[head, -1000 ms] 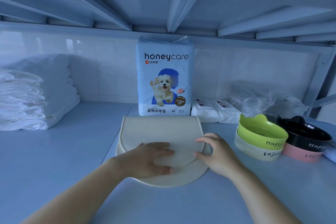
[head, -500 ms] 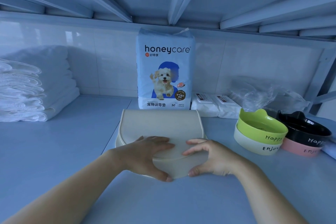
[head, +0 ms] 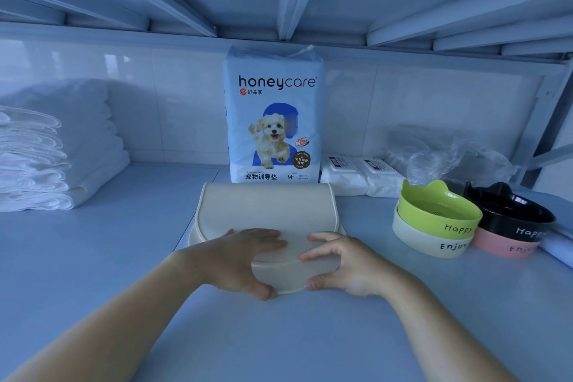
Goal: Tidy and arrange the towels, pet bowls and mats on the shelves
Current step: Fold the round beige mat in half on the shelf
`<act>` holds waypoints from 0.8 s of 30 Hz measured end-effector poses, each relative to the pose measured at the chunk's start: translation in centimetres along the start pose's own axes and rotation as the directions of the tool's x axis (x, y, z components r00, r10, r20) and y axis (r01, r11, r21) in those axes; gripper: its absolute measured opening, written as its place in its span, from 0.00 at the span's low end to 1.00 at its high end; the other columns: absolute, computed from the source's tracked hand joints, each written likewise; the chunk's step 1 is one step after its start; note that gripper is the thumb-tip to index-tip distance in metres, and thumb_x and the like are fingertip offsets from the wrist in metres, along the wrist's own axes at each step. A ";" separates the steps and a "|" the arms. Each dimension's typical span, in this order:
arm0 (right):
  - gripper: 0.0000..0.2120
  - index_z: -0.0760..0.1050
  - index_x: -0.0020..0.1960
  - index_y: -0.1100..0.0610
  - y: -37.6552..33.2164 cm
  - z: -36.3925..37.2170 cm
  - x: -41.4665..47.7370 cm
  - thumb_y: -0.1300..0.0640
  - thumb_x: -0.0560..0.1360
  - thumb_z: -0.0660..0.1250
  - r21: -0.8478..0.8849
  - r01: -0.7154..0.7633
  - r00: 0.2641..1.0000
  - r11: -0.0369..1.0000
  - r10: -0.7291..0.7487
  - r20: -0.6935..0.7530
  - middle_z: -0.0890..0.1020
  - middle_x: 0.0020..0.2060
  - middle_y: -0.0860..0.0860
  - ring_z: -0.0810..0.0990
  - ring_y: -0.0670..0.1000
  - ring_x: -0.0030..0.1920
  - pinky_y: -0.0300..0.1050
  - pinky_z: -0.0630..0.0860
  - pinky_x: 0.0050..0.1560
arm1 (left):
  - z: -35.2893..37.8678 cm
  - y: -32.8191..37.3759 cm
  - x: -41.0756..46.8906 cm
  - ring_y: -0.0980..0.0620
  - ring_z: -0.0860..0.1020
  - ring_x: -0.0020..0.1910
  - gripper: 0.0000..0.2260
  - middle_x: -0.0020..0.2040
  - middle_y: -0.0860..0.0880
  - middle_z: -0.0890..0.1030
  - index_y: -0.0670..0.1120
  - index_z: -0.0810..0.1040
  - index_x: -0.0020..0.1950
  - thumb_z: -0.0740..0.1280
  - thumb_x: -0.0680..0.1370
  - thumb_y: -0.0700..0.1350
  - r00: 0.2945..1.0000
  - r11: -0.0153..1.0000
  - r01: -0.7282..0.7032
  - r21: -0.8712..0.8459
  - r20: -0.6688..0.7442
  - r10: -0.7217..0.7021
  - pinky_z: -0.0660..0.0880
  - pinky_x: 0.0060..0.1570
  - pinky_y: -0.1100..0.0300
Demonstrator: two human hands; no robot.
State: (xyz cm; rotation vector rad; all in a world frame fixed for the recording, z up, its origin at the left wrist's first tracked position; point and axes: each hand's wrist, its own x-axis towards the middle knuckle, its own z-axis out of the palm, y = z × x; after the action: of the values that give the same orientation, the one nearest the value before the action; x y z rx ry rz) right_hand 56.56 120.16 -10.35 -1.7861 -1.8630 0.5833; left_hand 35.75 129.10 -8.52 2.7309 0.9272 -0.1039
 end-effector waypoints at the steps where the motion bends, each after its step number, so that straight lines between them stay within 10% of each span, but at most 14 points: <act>1: 0.23 0.78 0.58 0.43 0.0 0.1 0.0 0.48 0.64 0.77 0.004 -0.002 1.000 1.000 0.002 -0.008 0.63 0.70 0.40 0.64 0.38 0.68 0.33 0.59 0.65 | 0.0 -0.1 0.0 0.62 0.47 0.74 0.39 0.75 0.61 0.51 0.59 0.53 0.75 0.69 0.69 0.59 1.000 1.000 -0.002 -0.004 -0.001 0.002 0.43 0.74 0.51; 24: 0.16 0.79 0.56 0.48 0.3 1.2 0.9 0.49 0.69 0.74 -0.004 -0.010 0.974 1.000 0.009 -0.225 0.74 0.58 0.41 0.71 0.38 0.59 0.24 0.62 0.55 | -0.8 -2.4 0.4 0.62 0.68 0.63 0.15 0.62 0.66 0.73 0.61 0.76 0.60 0.67 0.74 0.56 0.962 0.997 -0.015 0.070 -0.271 0.033 0.60 0.61 0.71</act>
State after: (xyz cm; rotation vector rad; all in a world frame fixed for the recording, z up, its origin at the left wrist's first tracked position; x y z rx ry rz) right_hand 56.01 121.10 -11.43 -1.7843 -1.7036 0.3624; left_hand 34.59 131.34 -8.32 2.8666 0.9752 0.2570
